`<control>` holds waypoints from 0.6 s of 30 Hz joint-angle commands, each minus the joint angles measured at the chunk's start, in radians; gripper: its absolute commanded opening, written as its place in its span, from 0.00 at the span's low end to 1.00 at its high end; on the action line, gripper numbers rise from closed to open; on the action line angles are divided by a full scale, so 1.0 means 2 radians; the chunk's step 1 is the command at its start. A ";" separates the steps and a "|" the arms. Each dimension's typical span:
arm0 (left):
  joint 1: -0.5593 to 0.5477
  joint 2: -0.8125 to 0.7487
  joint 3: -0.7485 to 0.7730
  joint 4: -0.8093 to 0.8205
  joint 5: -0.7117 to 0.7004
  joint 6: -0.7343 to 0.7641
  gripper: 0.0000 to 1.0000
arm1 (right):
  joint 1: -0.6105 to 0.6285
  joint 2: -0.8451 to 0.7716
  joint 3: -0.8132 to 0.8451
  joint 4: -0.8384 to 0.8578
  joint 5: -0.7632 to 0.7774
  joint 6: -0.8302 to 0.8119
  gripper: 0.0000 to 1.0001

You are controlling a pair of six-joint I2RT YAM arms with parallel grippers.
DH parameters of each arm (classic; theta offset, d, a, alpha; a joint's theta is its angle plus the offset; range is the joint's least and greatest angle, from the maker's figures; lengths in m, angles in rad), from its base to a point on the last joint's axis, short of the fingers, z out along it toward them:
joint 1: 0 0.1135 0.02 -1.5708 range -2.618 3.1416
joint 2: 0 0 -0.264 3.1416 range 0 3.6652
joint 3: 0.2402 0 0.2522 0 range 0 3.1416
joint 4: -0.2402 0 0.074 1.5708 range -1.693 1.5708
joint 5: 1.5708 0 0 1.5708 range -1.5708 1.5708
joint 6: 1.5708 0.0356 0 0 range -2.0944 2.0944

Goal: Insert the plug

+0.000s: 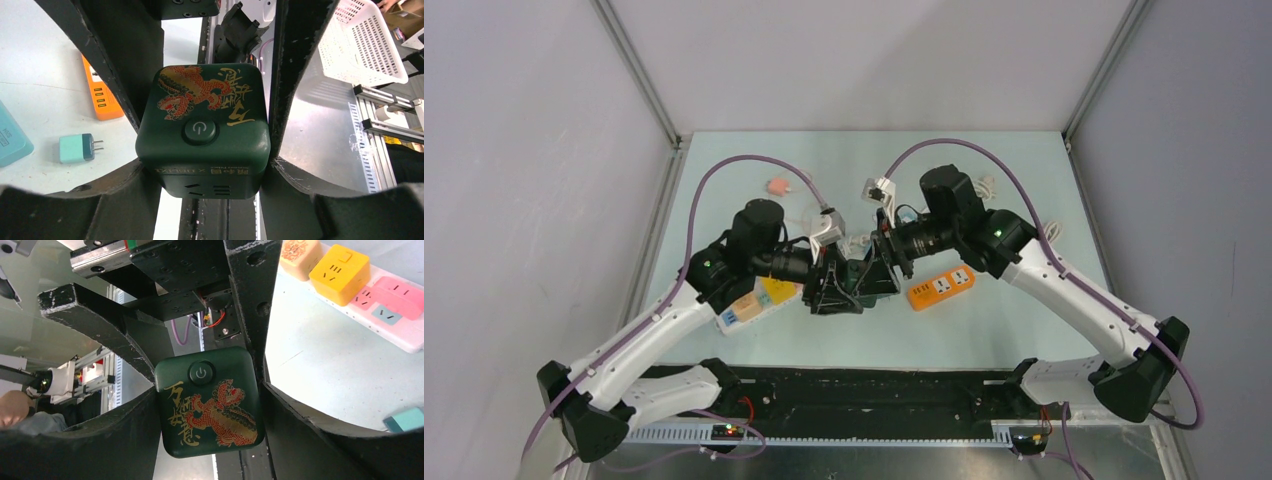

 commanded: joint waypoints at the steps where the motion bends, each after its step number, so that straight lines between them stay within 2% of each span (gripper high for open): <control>1: -0.006 -0.011 0.000 0.025 0.028 0.016 0.00 | 0.003 0.004 0.017 0.000 -0.020 -0.019 0.67; 5: -0.006 -0.016 -0.004 0.026 0.029 0.018 0.01 | 0.005 0.002 0.017 -0.001 -0.037 -0.024 0.50; 7: -0.006 -0.020 -0.006 0.026 0.027 0.018 0.09 | 0.005 -0.001 0.017 -0.002 -0.035 -0.022 0.40; 9: -0.006 -0.024 -0.007 0.026 0.017 0.016 0.20 | 0.005 -0.004 0.017 -0.005 -0.026 -0.021 0.31; 10: -0.006 -0.027 -0.007 0.026 0.006 0.015 0.35 | 0.005 -0.006 0.017 -0.006 -0.015 -0.020 0.25; 11: -0.006 -0.028 -0.007 0.025 0.000 0.011 0.41 | 0.005 -0.010 0.017 -0.008 -0.007 -0.015 0.22; 14: -0.007 -0.037 -0.005 0.025 -0.028 0.003 0.68 | 0.006 -0.024 0.017 -0.011 0.036 -0.002 0.09; 16: -0.006 -0.040 -0.002 0.026 -0.045 -0.002 0.77 | 0.006 -0.035 0.017 -0.013 0.060 0.005 0.01; 18: -0.006 -0.043 0.001 0.026 -0.073 -0.011 0.90 | 0.006 -0.047 0.016 -0.015 0.081 0.011 0.00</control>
